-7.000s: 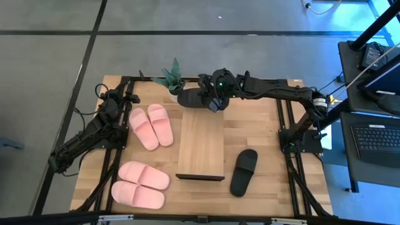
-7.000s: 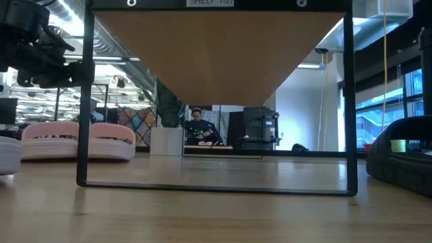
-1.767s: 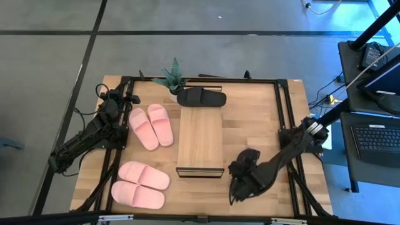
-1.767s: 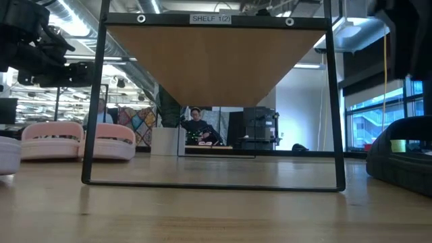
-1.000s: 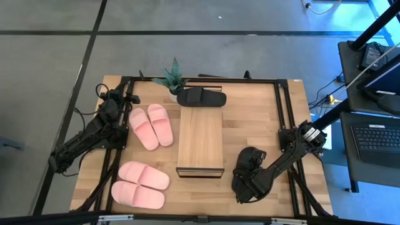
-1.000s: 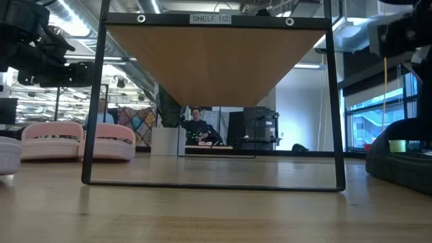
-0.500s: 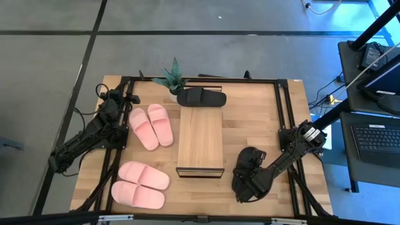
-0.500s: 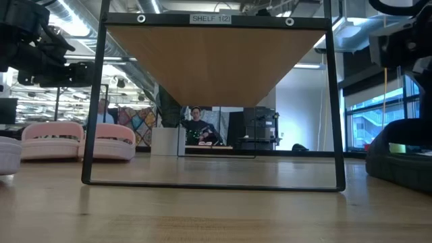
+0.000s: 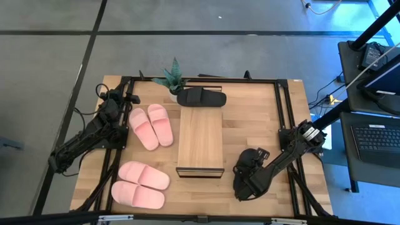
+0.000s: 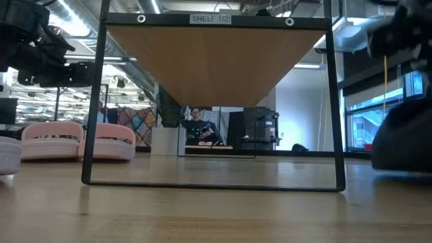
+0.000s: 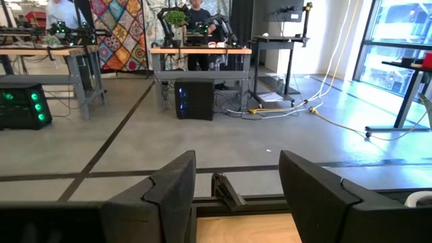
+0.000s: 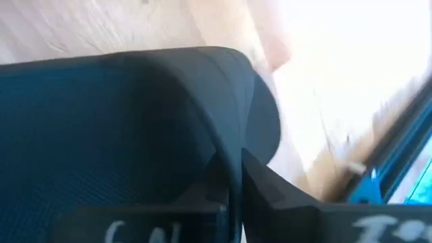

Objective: Pick and place slides into the shelf
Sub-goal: Put the black slide on the shelf

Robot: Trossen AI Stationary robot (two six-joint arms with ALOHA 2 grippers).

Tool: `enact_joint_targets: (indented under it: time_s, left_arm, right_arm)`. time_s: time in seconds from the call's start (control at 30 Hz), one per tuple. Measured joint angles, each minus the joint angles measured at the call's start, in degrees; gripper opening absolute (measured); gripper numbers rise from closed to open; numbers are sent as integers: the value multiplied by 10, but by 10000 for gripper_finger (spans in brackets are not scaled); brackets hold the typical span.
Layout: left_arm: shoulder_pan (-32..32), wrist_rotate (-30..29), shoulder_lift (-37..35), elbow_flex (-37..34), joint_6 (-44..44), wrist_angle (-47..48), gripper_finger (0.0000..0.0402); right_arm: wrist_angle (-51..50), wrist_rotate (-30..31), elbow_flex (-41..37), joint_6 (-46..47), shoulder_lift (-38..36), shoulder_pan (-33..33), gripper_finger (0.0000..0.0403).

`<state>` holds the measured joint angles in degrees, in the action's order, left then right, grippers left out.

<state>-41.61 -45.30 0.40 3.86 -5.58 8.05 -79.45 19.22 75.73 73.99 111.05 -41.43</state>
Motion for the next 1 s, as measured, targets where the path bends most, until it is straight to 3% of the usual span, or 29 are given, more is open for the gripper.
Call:
enact_joint_targets:
  time_s: [0.17, 0.3, 0.57, 0.8, 1.0]
  left_arm:
    - [0, 0, 0, 0, 0, 0, 205]
    - [0, 0, 0, 0, 0, 0, 205]
    - [0, 0, 0, 0, 0, 0, 205]
    - [0, 0, 0, 0, 0, -1, 205]
    - [0, 0, 0, 0, 0, -1, 205]
  right_arm:
    - [-108, 2, 77, 36, -21, -11, 13]
    - [-107, 11, 111, 57, -66, -15, 13]
    - [-106, 223, 175, 40, -124, 1, 13]
    - [-104, 429, 235, -164, -155, 80, 13]
    - [-39, 451, 297, -454, -157, 199, 13]
